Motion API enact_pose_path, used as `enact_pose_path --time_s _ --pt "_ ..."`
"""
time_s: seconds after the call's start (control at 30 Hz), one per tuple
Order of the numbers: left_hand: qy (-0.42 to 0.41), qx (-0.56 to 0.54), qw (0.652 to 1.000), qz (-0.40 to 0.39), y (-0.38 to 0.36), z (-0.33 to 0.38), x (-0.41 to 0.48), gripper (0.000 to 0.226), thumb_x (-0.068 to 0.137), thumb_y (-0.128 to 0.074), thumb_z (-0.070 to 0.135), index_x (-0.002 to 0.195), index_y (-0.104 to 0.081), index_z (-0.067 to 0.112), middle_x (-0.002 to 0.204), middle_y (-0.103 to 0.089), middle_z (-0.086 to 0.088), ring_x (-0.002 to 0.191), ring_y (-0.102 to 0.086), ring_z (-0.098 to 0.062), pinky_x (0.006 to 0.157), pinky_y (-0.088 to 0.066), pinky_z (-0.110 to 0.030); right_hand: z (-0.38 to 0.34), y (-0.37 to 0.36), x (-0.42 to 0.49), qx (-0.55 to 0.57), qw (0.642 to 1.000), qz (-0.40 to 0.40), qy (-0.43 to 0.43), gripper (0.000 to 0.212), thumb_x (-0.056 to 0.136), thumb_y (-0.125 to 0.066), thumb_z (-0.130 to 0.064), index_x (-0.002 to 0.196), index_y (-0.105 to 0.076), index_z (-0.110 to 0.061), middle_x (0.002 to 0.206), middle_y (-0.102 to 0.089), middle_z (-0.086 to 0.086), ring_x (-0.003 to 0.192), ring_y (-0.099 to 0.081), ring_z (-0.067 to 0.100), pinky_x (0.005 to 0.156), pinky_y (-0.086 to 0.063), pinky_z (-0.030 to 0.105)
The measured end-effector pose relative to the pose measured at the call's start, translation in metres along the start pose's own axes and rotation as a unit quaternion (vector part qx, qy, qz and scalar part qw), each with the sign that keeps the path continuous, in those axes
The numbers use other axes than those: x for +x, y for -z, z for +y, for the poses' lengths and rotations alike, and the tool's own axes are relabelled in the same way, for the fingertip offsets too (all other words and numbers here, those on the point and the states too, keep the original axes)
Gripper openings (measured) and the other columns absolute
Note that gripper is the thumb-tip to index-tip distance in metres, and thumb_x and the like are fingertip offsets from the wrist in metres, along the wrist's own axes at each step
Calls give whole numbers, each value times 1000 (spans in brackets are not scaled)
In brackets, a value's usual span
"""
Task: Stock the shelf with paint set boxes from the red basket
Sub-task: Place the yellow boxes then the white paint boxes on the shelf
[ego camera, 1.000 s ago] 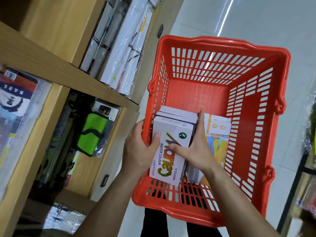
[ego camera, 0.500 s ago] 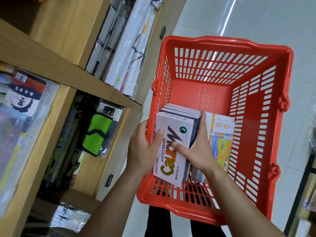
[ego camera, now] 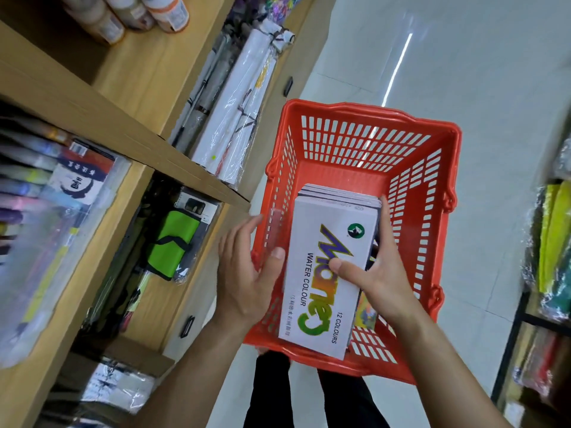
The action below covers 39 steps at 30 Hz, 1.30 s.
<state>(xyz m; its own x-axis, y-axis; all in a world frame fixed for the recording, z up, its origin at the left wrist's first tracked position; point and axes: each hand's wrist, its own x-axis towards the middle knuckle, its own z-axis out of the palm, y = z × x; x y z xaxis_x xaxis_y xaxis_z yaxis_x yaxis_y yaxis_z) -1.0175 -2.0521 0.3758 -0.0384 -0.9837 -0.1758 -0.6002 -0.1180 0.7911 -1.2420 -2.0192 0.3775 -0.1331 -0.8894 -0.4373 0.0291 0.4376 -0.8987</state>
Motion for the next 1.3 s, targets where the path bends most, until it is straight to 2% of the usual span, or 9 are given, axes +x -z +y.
enact_pose_path --time_s 0.13,0.23,0.33,0.47,0.63,0.9,1.07,1.23,1.3 --pt "89 -237 943 -215 8 49 -26 74 82 -68 68 145 -41 43 133 -67 -6 113 -70 -32 89 -58 -56 -54 17 -27 25 999 -20 23 112 68 -89 -32 161 -26 -40 137 -70 -5 120 -72 23 91 -62 43" --pt "89 -362 897 -237 25 87 -41 76 84 -76 52 148 -40 34 131 -67 -14 110 -71 -39 83 -60 -50 -93 18 -44 54 997 -47 26 101 68 -89 -28 155 -38 -30 134 -72 7 114 -74 35 87 -62 56" --pt "97 -424 880 -191 45 119 -55 81 83 -78 47 150 -40 24 132 -66 -20 111 -68 -46 89 -56 -61 -129 9 -61 90 994 -57 40 95 73 -87 -32 155 -40 -28 130 -74 9 104 -78 37 77 -65 49" --pt "91 -464 876 -95 87 154 -73 66 84 -76 36 142 -50 17 119 -74 -16 98 -74 -33 76 -61 -40 -162 -11 -100 107 984 -125 69 91 84 -76 -31 161 -28 -35 141 -69 4 117 -73 34 84 -63 46" --pt "85 -462 883 -9 154 178 -101 56 79 -73 36 132 -61 22 116 -76 -15 95 -75 -31 76 -60 -41 -196 -59 -147 136 963 -208 104 84 87 -68 -23 159 -29 -43 149 -62 -2 127 -67 26 91 -60 38" --pt "-27 -423 895 139 282 177 -172 75 82 -72 24 151 -41 23 131 -72 -1 109 -73 -19 79 -58 -26 -290 -173 -169 118 919 -348 145 71 86 -70 -16 151 -48 -31 134 -72 8 109 -74 26 82 -60 35" --pt "-59 -417 875 239 351 175 -199 67 79 -75 29 141 -52 20 126 -72 -11 102 -73 -28 77 -58 -35 -340 -250 -191 88 888 -423 160 66 87 -70 -21 149 -51 -31 135 -71 11 113 -72 33 89 -58 44" --pt "-62 -377 866 323 403 146 -235 72 78 -81 48 141 -54 26 123 -74 -4 100 -75 -20 74 -59 -28 -354 -320 -221 45 848 -500 167 68 89 -71 -22 151 -48 -37 141 -68 11 125 -65 45 103 -52 61" --pt "-51 -356 861 360 422 129 -240 64 79 -79 47 138 -57 31 124 -74 -2 104 -74 -22 81 -59 -36 -359 -351 -228 22 844 -510 166 64 86 -73 -25 146 -53 -39 137 -71 6 119 -70 36 98 -57 54"
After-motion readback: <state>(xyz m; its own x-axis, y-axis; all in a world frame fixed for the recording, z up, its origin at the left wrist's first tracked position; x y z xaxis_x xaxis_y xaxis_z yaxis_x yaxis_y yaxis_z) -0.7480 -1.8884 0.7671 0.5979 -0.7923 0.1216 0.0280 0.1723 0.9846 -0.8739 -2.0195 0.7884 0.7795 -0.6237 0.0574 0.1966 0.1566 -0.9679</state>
